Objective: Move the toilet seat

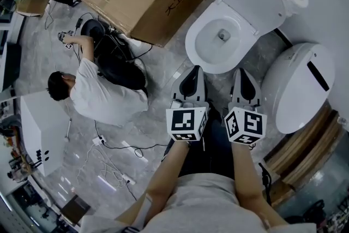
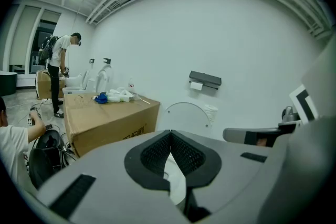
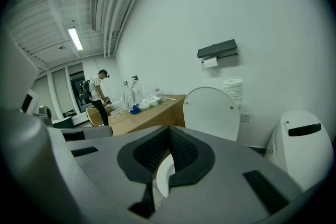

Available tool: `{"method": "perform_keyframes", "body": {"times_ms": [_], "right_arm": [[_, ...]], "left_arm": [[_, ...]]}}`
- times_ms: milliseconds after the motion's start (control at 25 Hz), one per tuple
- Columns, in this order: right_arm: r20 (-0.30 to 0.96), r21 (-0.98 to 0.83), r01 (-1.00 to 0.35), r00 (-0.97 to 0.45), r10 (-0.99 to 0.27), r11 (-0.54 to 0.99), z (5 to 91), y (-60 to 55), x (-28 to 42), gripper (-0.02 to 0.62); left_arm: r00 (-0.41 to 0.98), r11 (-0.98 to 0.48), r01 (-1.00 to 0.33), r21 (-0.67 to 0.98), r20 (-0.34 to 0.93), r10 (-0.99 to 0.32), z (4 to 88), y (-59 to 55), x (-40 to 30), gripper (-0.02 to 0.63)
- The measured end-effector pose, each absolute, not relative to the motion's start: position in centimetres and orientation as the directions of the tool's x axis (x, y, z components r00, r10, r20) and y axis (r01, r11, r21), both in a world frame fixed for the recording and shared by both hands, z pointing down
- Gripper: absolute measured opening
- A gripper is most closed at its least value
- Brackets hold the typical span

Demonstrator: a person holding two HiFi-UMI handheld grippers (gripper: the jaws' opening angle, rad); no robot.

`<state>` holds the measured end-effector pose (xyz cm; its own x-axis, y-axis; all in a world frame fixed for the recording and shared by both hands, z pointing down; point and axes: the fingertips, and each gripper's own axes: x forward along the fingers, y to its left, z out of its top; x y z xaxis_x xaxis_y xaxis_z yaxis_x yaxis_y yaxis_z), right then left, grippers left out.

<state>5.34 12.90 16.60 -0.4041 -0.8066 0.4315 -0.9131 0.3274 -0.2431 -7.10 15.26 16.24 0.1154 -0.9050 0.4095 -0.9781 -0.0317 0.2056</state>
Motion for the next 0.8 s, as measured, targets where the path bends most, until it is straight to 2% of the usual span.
{"method": "perform_keyframes", "body": {"times_ms": [800], "right_arm": [[0.525, -0.244, -0.953, -0.286, -0.802, 0.180, 22.5, 5.9, 2.3, 0.017]], "left_arm": [[0.235, -0.112, -0.959, 0.260, 0.510, -0.828, 22.7, 7.5, -11.7, 0.014]]}}
